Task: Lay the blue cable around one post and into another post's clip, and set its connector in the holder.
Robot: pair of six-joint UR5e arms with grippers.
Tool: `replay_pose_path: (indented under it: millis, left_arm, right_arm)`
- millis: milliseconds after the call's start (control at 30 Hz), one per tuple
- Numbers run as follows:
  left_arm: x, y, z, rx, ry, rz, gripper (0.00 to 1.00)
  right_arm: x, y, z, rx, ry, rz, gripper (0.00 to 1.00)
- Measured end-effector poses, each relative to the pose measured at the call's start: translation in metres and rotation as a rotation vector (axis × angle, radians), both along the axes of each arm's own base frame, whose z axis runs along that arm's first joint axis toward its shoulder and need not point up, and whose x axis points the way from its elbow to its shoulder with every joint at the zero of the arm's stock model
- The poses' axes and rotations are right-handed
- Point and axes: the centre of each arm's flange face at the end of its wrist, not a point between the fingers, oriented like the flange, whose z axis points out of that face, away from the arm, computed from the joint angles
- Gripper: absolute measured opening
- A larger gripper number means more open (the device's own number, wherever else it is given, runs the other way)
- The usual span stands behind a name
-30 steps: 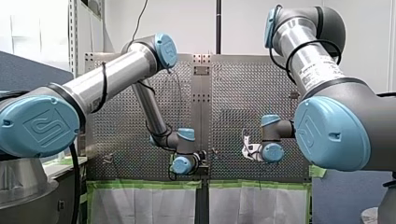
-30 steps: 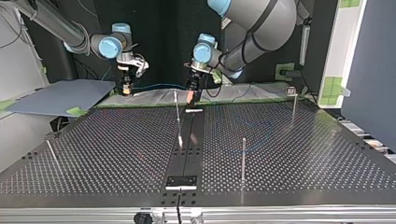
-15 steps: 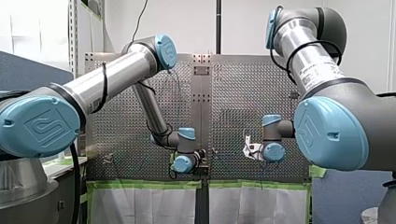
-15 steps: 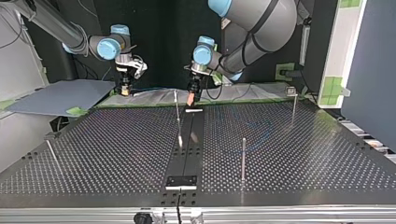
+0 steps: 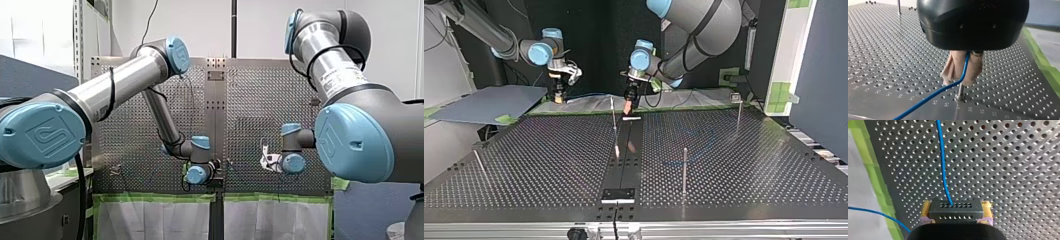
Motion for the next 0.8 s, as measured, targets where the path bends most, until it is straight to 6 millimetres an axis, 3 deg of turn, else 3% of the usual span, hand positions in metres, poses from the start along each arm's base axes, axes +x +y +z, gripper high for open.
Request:
replay_pose_path:
  millis: [167,633,800]
  left_arm:
    - [0.000,0.000,0.000,0.000,0.001,0.001,0.01]
    - [0.009,0.007,0.000,-0.018,0.004,0.025,0.01]
    - [0.016,0.008,-0.011,0.002,0.022,0.033,0.01]
  right_arm:
    - [0.002,0.000,-0.010,0.019,-0.003,0.009,0.00]
    - [-0.004,-0.018,-0.010,0.014,-0.007,-0.007,0.00]
    - [-0.004,-0.022,-0.009,0.016,-0.004,-0.007,0.00]
